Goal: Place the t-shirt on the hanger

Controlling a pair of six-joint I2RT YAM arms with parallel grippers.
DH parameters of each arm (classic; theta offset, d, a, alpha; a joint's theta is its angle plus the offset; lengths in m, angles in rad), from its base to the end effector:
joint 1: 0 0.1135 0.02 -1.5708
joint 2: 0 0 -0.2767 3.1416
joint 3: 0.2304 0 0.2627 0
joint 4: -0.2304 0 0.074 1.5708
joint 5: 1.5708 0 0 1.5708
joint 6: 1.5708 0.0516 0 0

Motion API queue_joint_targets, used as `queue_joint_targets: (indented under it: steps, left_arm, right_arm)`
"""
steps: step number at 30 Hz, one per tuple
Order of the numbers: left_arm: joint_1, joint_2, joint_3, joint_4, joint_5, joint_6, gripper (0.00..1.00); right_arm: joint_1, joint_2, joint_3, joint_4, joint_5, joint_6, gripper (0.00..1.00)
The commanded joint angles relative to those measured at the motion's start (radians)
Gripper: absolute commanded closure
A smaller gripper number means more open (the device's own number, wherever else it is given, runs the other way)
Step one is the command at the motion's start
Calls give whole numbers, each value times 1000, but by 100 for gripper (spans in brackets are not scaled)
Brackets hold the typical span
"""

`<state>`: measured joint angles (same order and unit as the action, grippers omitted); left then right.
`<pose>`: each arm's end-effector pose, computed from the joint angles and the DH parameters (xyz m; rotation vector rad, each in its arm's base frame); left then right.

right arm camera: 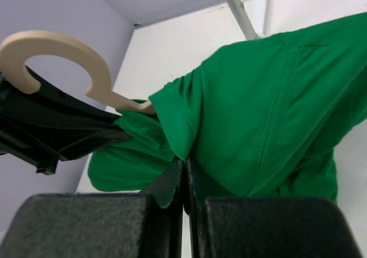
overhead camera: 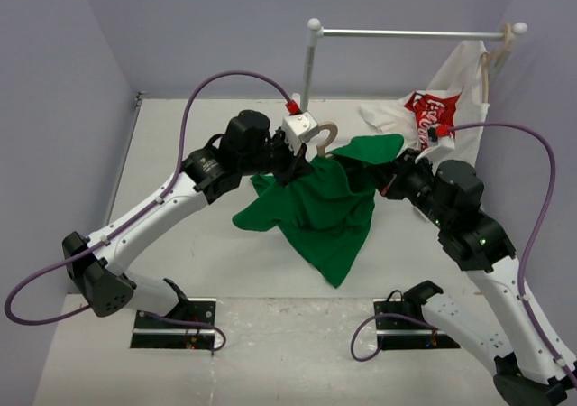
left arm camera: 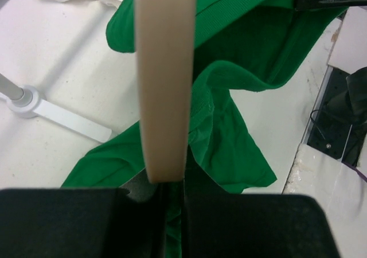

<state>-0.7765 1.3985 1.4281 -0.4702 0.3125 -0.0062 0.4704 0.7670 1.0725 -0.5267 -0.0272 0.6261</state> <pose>0.2298 -0.2480 0.4011 0.9708 1.8435 -0.8033 0.1502 0.0779 0.4121 0.1249 1.8617 0.7997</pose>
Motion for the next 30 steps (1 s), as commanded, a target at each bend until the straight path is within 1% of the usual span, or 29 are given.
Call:
queue_joint_targets:
  steps: [1, 3, 4, 5, 6, 8, 9, 10, 11, 12, 13, 14, 16, 17, 18, 19, 22, 24, 27, 30]
  left_arm:
    - [25, 1, 38, 104, 9, -36, 100]
    - [25, -2, 35, 116, 25, -39, 100]
    - [25, -1, 37, 118, 25, -39, 100]
    - [26, -1, 42, 113, 27, -34, 100]
    - [26, -2, 48, 98, 30, -23, 100]
    - [28, -7, 59, 59, 36, 11, 100]
    - [31, -14, 59, 43, 36, 35, 100]
    - [37, -25, 56, 26, 38, 62, 100]
    - [46, -36, 52, 14, 38, 68, 100]
    - [61, -51, 41, 6, 45, 75, 100]
    - [78, -69, 30, -3, 55, 83, 100]
    - [98, -90, 18, -12, 68, 87, 100]
    - [118, -108, 16, -35, 127, 112, 100]
    - [124, -114, 25, -72, 151, 130, 100]
    - [126, -116, 34, -98, 164, 146, 100]
    - [126, -117, 41, -115, 146, 152, 100]
    - [129, -127, 46, -135, 134, 164, 100]
    - [129, -127, 40, -134, 182, 166, 100]
    - [129, -113, 38, -131, 283, 169, 100]
    - [129, -105, 27, -120, 347, 173, 100]
  right_arm:
    - [8, -21, -67, 157, -38, 65, 100]
    - [15, -5, -86, 194, -145, 69, 99]
    - [26, 14, -102, 236, -236, 68, 98]
    - [32, 29, -114, 272, -302, 61, 92]
    - [32, 35, -115, 285, -354, 47, 84]
    - [32, 31, -94, 256, -441, 1, 68]
    - [32, 16, -74, 208, -434, -35, 62]
    - [30, -16, -57, 161, -396, -62, 57]
    - [26, -23, -42, 114, -326, -81, 54]
    - [17, -51, -28, 57, -213, -95, 51]
    - [1, -77, -17, 6, -106, -104, 45]
    - [-28, -87, -12, -30, -25, -107, 37]
    - [-85, -93, -14, -87, 24, -127, 24]
    - [-110, -88, -21, -111, 55, -134, 22]
    - [-134, -83, -28, -124, 71, -136, 20]
    - [-155, -81, -36, -127, 71, -133, 19]
    - [-186, -78, -86, -59, -22, -118, 22]
    - [-185, -42, -118, 48, -130, -116, 25]
    - [-185, 18, -123, 150, -271, -124, 25]
    - [-186, 86, -97, 212, -290, -130, 29]
